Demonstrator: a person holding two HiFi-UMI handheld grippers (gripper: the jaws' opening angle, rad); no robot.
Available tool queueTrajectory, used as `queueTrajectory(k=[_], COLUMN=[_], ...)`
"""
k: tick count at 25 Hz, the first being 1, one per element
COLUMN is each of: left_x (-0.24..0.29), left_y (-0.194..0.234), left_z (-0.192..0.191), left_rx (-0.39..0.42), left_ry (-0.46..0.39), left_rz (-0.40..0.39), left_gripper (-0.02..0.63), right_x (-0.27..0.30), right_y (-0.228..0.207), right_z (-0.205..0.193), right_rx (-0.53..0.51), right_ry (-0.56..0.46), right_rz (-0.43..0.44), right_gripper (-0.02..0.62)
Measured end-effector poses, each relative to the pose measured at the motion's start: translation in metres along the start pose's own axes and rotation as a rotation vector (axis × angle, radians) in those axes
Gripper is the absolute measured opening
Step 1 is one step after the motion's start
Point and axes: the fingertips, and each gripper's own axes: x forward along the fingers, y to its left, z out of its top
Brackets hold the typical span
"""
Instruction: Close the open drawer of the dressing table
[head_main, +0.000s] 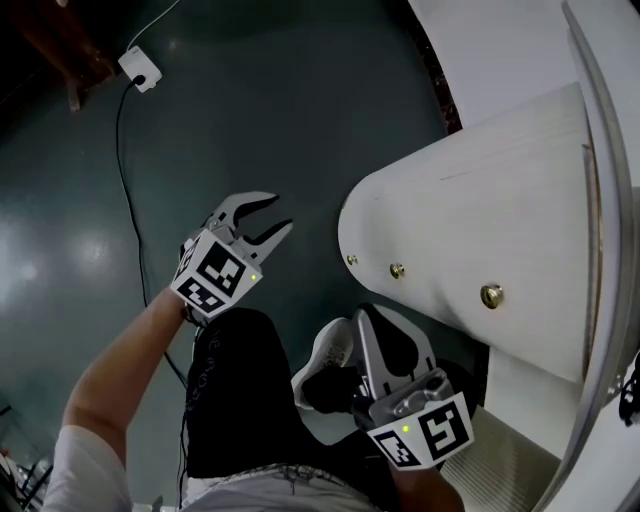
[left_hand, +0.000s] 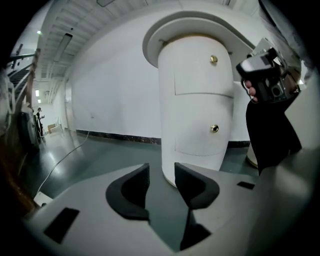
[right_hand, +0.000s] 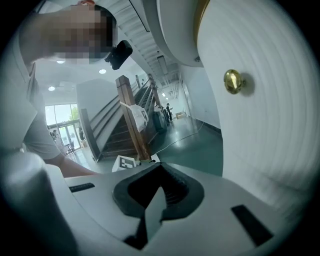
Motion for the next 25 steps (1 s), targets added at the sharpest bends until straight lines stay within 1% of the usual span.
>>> queueTrajectory(k=[4,7,11,14,16,19,22,25], left_x=[-0.041,-0.066,-0.095,-0.112,-0.120,-0.127,-0.127,-0.123], left_y=[0.008,0.008,0.002,-0.006,-0.011,-0.014,-0.014,-0.009], left_z=[0.024,0.049,0.087,0.108,0.117,0.122,0.124,0.123], left_rx=[-0.058,-0.092,-0.041,-0.039,-0.062,-0.123,-0.177,-0.178], left_ry=[-0.079,-0.147,-0.215,-0.255,-0.274,-0.300,-0.316,-0.322], left_rz=[0.073,0.128,0.172,0.194,0.210,0.228,0.234,0.238], left_gripper=[0.175,0.155,0.140,0.127,0.123,0.119,0.099,0.067], right_x=[0.002,0.003,0.006,0.005,0.006,0.007,0.008,0.012], right_y=[-0.003,-0.003,0.003,0.007,0.010,0.012,0.011,0.011], right_z=[0.011,0.018,0.031,0.038,0.042,0.046,0.047,0.045], right_rx=[-0.022,-0.036,-0.051,-0.072,-0.091,-0.104,-0.114,-0.118], right_ry=[-0.024,-0.033,-0.071,-0.088,-0.093,-0.101,-0.104,-0.103], right_rz=[-0.011,-0.009,0.008,0.015,0.019,0.015,0.014,0.022], right_gripper=[0.009,0.009,0.009,0.009,0.009,0.009,0.009,0.008])
